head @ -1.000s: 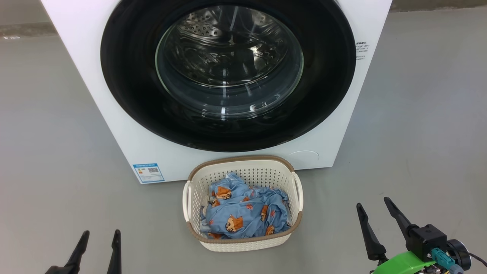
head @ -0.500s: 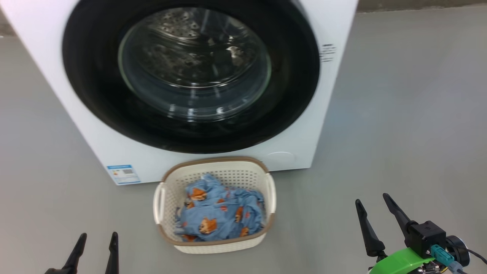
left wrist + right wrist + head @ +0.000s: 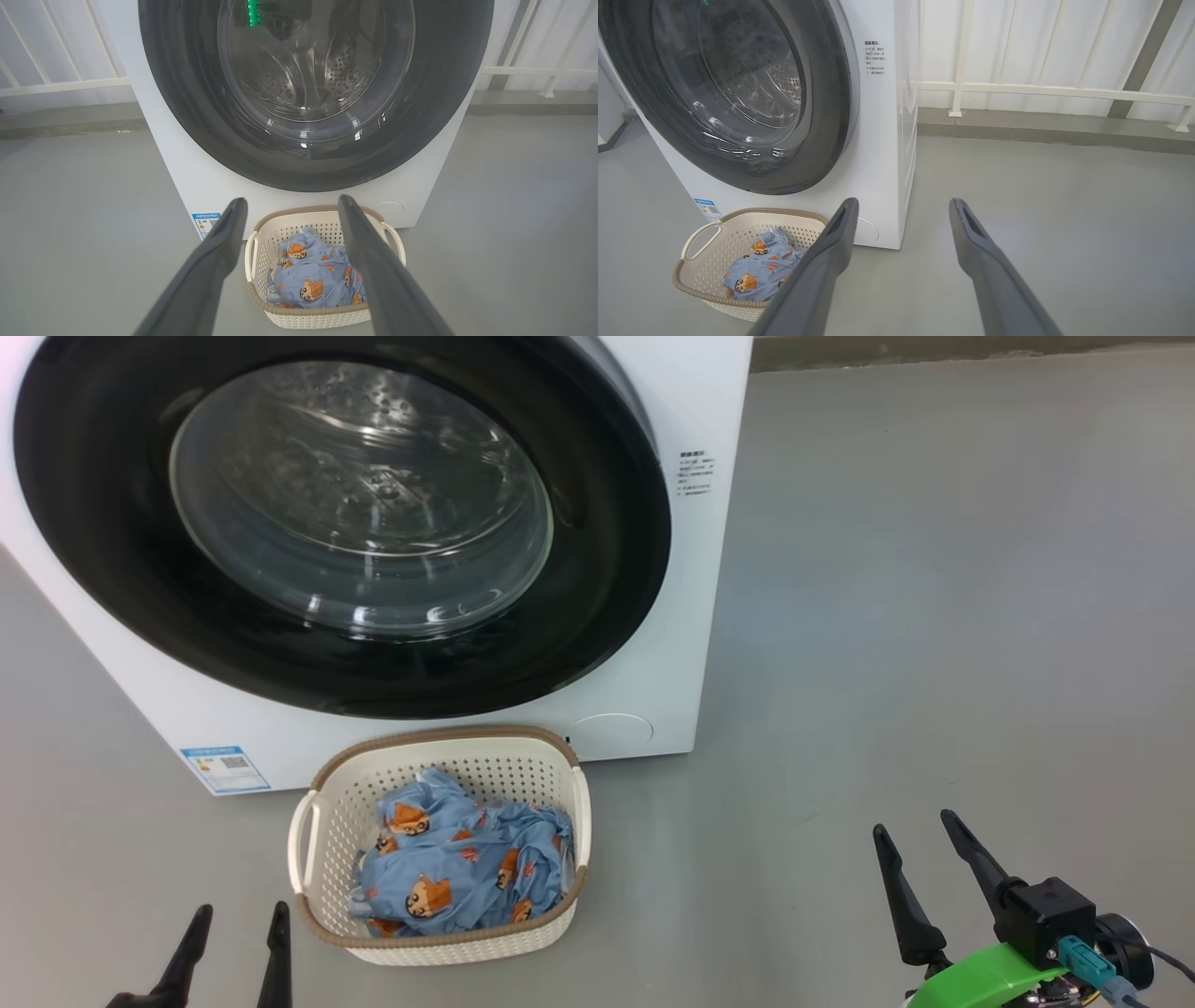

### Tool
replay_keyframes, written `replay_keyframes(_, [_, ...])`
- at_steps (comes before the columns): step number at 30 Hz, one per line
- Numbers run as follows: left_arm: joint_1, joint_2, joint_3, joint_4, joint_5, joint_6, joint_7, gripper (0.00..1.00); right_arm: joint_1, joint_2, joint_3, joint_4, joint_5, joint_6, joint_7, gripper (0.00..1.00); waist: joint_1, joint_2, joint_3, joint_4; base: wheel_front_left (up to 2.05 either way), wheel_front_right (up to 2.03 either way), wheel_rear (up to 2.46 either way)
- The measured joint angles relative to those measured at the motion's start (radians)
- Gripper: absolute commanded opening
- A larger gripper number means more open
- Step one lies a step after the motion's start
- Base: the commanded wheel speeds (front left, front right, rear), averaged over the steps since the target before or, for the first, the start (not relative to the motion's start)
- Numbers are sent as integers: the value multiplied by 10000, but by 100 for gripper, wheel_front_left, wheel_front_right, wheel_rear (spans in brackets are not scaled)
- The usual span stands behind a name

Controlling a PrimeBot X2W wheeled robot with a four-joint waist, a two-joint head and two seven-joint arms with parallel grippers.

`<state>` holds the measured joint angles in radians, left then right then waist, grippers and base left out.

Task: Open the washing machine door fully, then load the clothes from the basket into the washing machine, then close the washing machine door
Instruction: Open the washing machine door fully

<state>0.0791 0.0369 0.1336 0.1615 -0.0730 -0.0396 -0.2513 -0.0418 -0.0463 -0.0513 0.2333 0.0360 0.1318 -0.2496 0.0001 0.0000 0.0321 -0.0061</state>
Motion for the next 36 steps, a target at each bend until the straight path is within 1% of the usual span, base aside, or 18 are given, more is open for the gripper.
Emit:
replay_keyframes(22, [22,4,-8,2,-123,46,0,100,0,10,17,-15,13,0,0,100,0,0,-52,-18,3,3,-6])
replay_keyframes(23, [22,4,-8,2,-125,48,0,100,0,10,19,-15,17,0,0,79,0,0,-49,-18,0,0,0])
replay_keyframes(24, [23,4,-8,2,-130,52,0,100,0,10,29,-13,27,0,0,37,0,0,-48,-19,0,0,0])
replay_keyframes(25, [23,4,-8,2,-134,61,0,100,0,10,36,-13,27,0,0,7,0,0,-48,-19,0,0,0])
replay_keyframes(26, [23,4,-8,2,-134,92,0,100,0,10,54,-12,56,0,0,0,-1,0,-45,-19,0,0,0])
replay_keyframes(36, [24,4,-25,12,-182,92,0,100,0,10,165,12,272,0,0,0,-1,0,22,29,0,0,0])
